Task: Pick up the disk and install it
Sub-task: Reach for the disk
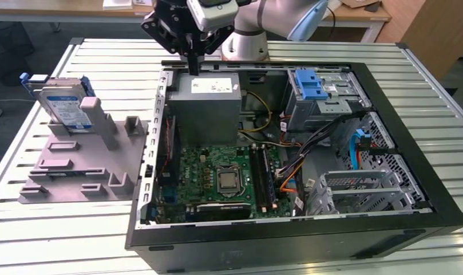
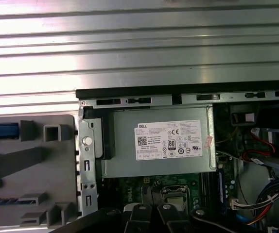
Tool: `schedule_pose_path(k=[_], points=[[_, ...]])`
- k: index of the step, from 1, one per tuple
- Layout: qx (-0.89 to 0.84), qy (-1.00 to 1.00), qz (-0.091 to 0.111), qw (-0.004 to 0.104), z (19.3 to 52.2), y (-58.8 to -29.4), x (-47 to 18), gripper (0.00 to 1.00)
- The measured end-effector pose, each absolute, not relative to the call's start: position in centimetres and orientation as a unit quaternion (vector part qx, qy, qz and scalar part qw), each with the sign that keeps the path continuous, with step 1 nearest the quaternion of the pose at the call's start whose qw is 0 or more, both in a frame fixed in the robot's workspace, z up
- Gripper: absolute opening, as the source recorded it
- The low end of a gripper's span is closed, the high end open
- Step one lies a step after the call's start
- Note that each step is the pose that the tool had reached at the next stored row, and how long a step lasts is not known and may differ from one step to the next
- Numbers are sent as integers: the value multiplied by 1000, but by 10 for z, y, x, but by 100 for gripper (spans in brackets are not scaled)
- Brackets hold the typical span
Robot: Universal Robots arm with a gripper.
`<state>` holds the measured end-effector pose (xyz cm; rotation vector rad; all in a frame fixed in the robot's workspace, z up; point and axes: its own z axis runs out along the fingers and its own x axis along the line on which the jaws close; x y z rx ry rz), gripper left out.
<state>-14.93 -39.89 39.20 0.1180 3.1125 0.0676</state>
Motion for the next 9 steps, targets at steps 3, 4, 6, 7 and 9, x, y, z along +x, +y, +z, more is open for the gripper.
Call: schedule_pose_path(k=[3,4,6,7,9], points=[[38,999,22,13,392,-399,-151,11],[38,999,22,13,392,-399,-151,11],[38,999,22,13,392,-399,-152,11],[38,999,22,13,392,-399,-152,11],[38,999,22,13,392,-399,-152,11]])
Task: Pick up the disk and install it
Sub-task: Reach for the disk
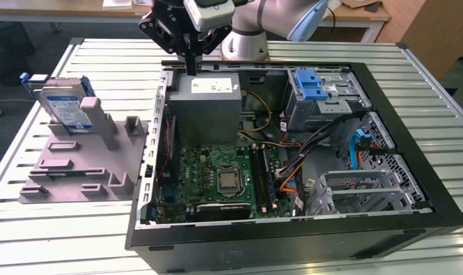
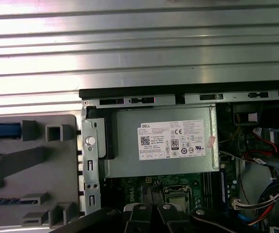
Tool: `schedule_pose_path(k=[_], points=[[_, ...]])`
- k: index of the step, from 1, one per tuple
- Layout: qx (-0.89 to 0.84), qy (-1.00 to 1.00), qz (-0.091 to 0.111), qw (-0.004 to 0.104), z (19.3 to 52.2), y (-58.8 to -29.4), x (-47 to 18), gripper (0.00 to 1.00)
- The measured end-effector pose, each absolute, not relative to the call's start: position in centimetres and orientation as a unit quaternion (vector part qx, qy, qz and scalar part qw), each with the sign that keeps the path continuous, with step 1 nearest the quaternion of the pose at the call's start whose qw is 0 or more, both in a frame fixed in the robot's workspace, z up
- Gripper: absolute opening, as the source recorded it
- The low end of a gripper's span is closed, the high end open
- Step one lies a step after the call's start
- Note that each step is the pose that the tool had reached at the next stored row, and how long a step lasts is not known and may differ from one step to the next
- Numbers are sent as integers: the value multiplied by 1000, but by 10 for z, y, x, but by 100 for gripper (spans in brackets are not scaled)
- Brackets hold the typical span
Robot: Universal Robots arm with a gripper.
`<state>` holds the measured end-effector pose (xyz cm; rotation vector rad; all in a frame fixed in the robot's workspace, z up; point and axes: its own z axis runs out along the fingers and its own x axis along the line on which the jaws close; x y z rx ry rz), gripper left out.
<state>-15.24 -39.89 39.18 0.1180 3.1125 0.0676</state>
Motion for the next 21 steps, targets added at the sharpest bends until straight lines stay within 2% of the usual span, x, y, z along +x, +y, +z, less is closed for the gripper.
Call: schedule_pose_path(k=[21], points=[[38,999,22,13,392,-399,-159,11]])
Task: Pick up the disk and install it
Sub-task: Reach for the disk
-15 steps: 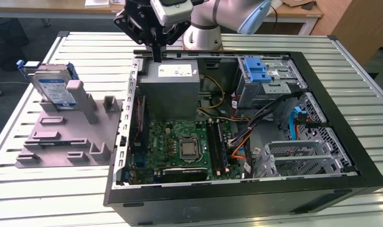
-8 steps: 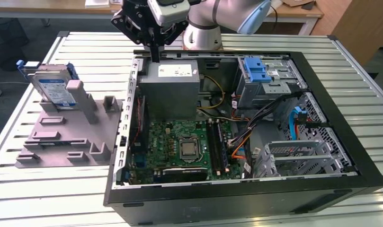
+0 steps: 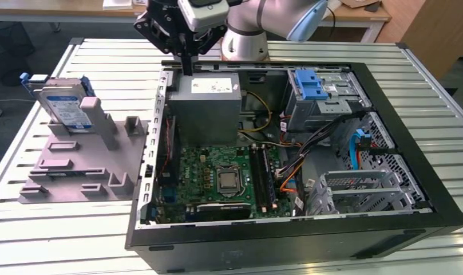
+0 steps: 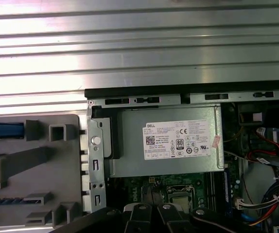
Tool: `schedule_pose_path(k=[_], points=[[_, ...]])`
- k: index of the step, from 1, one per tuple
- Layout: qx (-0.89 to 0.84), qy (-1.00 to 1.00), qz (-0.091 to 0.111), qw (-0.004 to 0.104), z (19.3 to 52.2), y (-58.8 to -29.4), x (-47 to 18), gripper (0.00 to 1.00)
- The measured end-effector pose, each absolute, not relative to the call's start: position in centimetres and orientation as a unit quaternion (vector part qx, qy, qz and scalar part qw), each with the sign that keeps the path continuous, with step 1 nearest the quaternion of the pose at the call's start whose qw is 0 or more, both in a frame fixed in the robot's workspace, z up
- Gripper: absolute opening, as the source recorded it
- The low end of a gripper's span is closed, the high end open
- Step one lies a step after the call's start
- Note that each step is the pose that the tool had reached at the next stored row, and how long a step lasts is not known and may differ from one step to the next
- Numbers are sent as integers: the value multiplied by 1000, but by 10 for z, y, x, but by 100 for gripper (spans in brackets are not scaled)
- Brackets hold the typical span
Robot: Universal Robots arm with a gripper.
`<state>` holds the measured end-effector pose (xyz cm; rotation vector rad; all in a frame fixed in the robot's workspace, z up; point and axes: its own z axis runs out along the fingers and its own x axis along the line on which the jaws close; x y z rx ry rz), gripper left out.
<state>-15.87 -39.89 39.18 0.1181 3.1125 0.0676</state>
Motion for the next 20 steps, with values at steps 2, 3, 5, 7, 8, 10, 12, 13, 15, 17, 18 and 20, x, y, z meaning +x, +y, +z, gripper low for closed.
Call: schedule_pose_path(k=[2,3,5,7,8,10,12,13,15,17,18,20], points=[[38,999,22,13,392,-399,-159,11],[38,999,22,13,392,-399,-160,11],[38,999,22,13,392,-399,-160,11],[38,999,22,13,392,-399,-161,11],[38,999,22,13,392,-399,-161,11],[38,999,22,13,392,-399,-161,11],[38,999,22,13,392,-399,-162,11],[38,999,22,13,392,-399,-162,11],[38,999,22,13,392,-399,-162,11],[38,999,22,13,392,-399,-163,11],[38,999,22,13,392,-399,-163,11],[38,999,22,13,392,-399,-163,11]])
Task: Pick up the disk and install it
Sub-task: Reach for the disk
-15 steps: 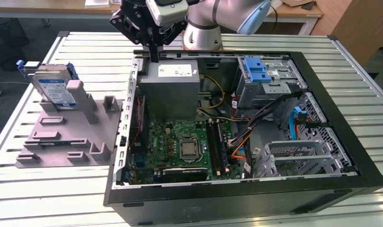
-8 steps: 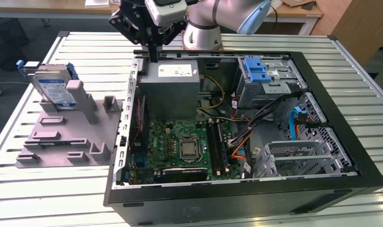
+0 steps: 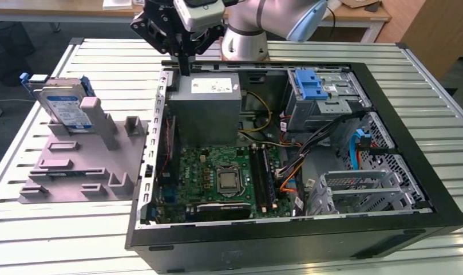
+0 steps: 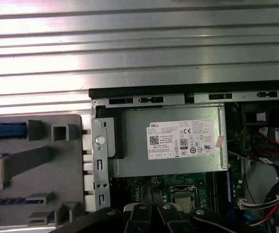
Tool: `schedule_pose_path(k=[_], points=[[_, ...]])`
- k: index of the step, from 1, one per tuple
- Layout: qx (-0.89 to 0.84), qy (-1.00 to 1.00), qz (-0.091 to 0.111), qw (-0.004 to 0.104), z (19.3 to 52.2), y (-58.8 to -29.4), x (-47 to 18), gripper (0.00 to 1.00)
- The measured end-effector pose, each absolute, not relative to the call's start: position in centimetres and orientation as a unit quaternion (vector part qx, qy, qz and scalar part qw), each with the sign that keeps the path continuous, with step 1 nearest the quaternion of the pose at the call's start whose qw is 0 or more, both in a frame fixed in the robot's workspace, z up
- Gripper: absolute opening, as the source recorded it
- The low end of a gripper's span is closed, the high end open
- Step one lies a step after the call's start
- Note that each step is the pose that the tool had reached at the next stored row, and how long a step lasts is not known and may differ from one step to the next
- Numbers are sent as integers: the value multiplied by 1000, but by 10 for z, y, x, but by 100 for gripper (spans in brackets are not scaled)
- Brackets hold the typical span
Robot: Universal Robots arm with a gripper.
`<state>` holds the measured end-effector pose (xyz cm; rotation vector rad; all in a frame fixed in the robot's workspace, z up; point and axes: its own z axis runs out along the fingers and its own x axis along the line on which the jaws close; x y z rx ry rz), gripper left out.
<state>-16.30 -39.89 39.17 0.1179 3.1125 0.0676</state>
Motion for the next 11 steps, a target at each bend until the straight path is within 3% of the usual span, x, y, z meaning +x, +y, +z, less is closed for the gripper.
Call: schedule_pose_path(k=[11], points=[[38,999,22,13,391,-399,-165,11]])
